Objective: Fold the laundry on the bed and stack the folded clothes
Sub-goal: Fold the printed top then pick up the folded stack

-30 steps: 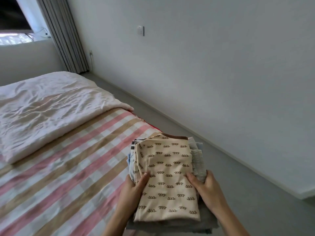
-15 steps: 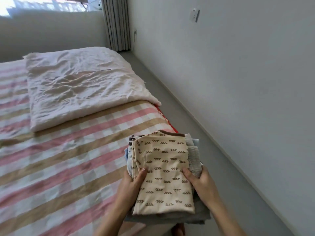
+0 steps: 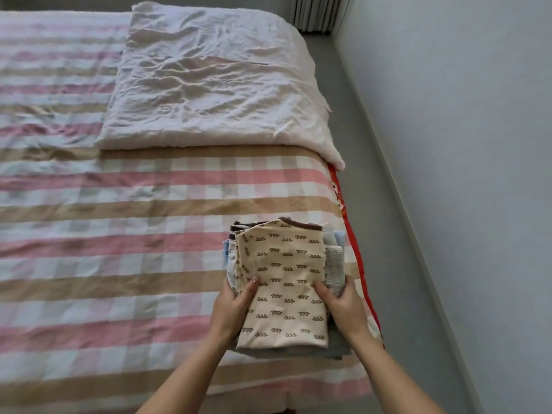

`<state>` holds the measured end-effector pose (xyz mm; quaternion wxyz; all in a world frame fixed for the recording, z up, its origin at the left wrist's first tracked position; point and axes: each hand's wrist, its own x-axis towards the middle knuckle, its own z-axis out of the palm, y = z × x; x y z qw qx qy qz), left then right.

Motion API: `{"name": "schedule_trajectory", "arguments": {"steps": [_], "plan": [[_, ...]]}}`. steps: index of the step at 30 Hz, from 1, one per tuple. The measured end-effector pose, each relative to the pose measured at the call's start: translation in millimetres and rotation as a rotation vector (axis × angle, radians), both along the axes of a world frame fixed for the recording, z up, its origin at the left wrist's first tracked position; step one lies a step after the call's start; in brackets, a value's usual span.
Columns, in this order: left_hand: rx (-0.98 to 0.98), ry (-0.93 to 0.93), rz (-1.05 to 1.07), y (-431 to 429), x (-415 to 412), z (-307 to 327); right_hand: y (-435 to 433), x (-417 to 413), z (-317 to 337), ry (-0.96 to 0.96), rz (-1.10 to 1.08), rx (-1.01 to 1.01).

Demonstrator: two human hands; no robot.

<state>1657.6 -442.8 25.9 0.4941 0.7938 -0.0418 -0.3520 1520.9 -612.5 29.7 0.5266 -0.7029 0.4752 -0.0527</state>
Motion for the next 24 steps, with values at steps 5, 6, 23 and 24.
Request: {"name": "schedule_trajectory", "arguments": {"steps": [5, 6, 23, 24], "plan": [[0.092, -0.04, 0.008, -17.8, 16.8, -73.6, -23.4, 18.4, -82.1, 0.012, 0.012, 0.045], [0.098, -0.058, 0.015, -18.8, 18.8, -89.1, -25.3, 21.7, -99.6, 0.005, 0.016, 0.054], [0.308, -0.221, -0.055, 2.5, 20.5, -168.4, -18.5, 30.0, -183.3, 0.016, 0.054, 0.047], [0.318, -0.384, -0.054, -0.3, 18.9, -160.3, -17.3, 32.6, -174.9, -0.005, 0.041, -0.133]]}}
